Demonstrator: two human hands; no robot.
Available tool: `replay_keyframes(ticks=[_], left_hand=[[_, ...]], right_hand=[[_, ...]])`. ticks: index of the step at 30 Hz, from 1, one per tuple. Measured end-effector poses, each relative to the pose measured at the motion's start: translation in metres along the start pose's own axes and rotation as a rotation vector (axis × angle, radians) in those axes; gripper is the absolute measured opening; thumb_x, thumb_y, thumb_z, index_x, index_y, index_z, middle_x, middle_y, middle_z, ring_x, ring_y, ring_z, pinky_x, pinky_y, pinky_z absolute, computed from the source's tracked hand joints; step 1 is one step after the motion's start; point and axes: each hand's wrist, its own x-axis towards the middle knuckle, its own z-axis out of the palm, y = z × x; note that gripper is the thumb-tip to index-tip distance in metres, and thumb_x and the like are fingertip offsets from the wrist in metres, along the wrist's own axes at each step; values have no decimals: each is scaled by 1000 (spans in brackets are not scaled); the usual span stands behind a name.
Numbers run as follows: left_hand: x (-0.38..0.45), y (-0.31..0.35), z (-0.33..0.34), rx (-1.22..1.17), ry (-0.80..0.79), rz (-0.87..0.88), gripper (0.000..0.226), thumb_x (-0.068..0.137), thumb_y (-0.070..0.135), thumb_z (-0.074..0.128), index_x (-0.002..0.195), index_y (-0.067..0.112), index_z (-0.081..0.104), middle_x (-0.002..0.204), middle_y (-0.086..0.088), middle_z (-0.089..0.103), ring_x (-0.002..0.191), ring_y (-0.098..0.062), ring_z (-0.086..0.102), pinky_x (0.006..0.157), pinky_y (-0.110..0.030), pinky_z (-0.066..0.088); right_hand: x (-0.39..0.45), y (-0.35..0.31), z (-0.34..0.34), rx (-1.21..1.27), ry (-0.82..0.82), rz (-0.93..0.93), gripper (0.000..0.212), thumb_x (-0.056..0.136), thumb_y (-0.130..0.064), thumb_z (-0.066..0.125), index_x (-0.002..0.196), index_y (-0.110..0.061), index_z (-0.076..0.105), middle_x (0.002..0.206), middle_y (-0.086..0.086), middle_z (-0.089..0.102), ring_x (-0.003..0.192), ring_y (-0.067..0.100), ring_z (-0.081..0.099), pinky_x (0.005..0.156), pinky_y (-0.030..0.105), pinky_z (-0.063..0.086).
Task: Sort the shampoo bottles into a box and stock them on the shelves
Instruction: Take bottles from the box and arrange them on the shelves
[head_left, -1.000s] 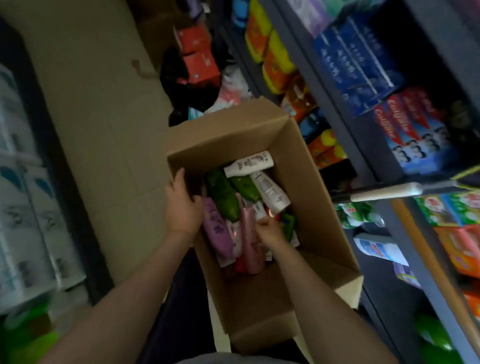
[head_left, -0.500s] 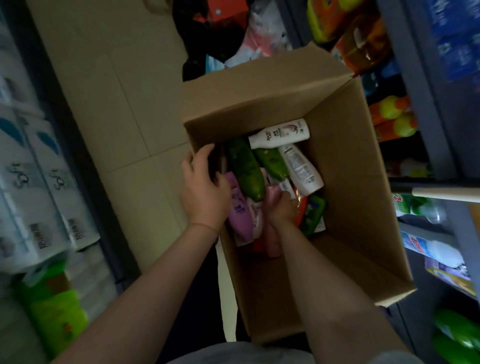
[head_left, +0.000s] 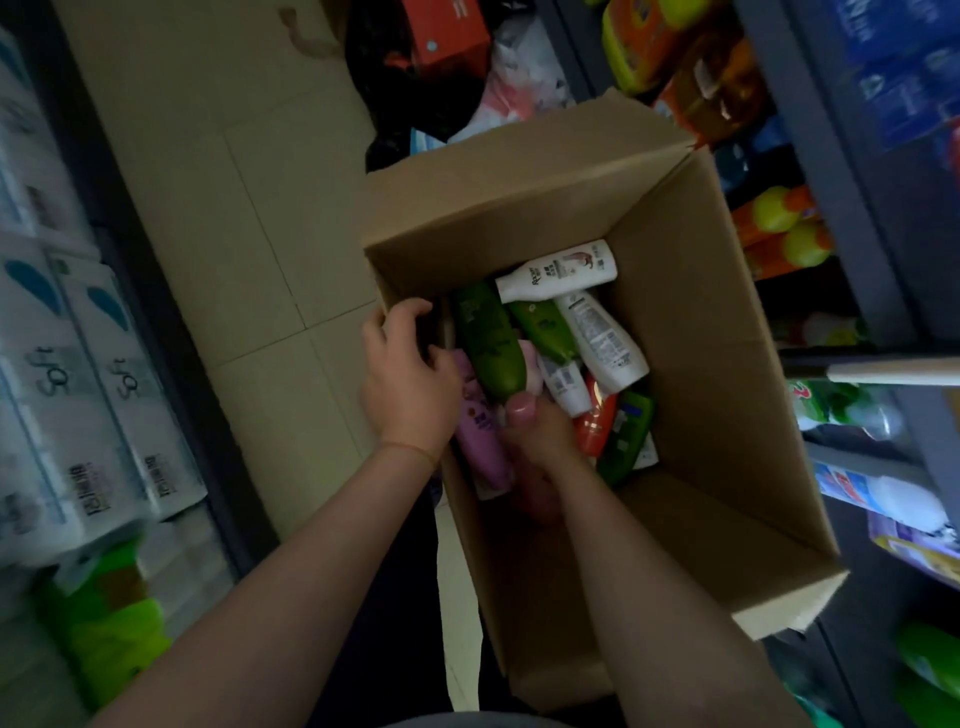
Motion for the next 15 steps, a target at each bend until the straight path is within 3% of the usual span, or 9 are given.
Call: replay_keyframes(ticks=[2,4,6,8,10,11,13,15], left_hand=[[0,2,-1,11,-19,9,41,89,10,58,126,28,54,141,-4,45,102,-26,61,78,-45,58],[-1,9,-3,40,-48,-1,42,90,12,59,128,26,53,142,-5,44,107,-28,60,80,-47,57],[-4,13,-7,171,-61,-24,43,89,18,61,131,21,52,146,-13,40,119,-34,53,92,-51,52],[-16,25,-12,375,-26,36,45,87,26,62,129,13,53,151,-26,32,137,-43,36,110,-54,34],[-37,56,-17,248,-37,127,46,86,39,58,120,8,61,144,-29,43,134,-44,39,113,-52,32],[-54,80,-23,45,-141,153,48,84,48,55,111,11,66,133,-22,56,126,-39,50,109,-49,39],[-95,134,-38,-275,-549,135,44,81,59,56,102,22,71,112,-3,71,107,-15,65,96,-35,50],[-133,176,-46,-274,-938,265,48,71,60,67,107,29,67,111,10,71,100,3,64,89,-19,49]], right_hand=[[-15,-8,-6,61,-39,-35,26,81,-6,74,106,-9,66,94,6,68,86,21,67,65,16,50],[-33,-21,-23,126,-17,-79,37,76,-14,81,110,-14,67,99,3,70,93,21,67,78,27,52],[-56,-39,-51,275,13,-101,39,77,-20,81,114,-18,68,101,-4,71,93,13,67,83,25,53],[-88,-59,-87,542,58,-76,25,78,-23,80,101,-20,71,97,1,74,89,16,71,84,30,58],[-124,-73,-127,792,81,-110,23,78,-24,80,95,-14,69,87,8,75,79,22,73,78,38,61],[-143,-78,-146,886,101,-160,23,80,-22,79,94,-9,67,80,10,74,73,22,73,71,36,60],[-183,-86,-185,1016,163,-276,18,85,-21,76,87,-9,62,70,10,69,63,21,68,63,32,55],[-228,-92,-226,1111,261,-354,18,86,-21,75,80,-13,60,64,10,63,58,21,62,60,31,53]])
